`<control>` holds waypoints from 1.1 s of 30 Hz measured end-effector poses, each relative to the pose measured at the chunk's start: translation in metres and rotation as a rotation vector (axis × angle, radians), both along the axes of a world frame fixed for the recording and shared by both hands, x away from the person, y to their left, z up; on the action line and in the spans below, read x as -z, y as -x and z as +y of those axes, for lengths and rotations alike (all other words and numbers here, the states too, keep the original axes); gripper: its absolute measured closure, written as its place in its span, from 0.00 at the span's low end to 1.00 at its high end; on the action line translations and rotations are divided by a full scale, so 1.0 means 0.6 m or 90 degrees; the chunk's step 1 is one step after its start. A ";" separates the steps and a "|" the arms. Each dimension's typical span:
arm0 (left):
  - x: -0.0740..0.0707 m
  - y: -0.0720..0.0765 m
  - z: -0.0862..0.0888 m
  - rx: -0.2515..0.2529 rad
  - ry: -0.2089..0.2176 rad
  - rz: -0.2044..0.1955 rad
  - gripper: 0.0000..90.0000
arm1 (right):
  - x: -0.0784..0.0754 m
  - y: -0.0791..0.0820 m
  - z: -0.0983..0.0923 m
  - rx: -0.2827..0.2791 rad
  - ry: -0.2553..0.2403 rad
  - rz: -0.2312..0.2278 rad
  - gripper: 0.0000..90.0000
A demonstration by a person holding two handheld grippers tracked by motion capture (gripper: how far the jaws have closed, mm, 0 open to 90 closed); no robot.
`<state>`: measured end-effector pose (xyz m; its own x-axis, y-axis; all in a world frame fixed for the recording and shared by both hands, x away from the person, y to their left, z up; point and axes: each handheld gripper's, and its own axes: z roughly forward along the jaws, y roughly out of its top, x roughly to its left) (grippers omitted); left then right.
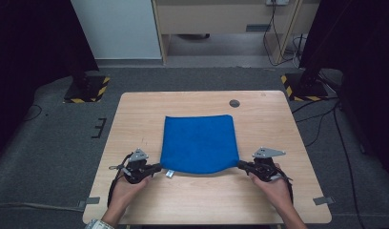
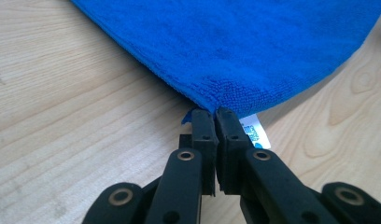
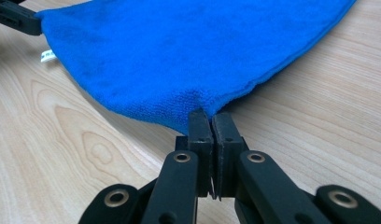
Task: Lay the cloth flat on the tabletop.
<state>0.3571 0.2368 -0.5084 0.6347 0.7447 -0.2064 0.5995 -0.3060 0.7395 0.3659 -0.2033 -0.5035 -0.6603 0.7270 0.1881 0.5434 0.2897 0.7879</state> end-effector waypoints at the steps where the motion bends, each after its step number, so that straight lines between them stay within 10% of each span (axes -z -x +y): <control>1: -0.002 0.003 0.000 0.001 0.004 0.000 0.97 | -0.002 0.002 0.000 0.000 -0.001 -0.004 0.98; 18: -0.005 0.004 -0.003 0.000 0.026 0.020 0.96 | -0.013 0.034 -0.004 -0.001 0.013 0.001 0.98; 26: 0.002 -0.017 -0.012 0.030 0.056 0.023 0.75 | 0.004 0.022 0.002 0.017 0.046 0.030 0.98; 33: 0.012 -0.016 -0.025 0.062 0.021 0.038 0.69 | 0.011 0.012 -0.001 0.025 0.055 0.042 0.98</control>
<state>0.3665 0.2216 -0.5157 0.6897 0.6722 -0.2691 0.6109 -0.3408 0.7146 0.3588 -0.2042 -0.5101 -0.6197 0.7671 0.1662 0.6053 0.3323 0.7234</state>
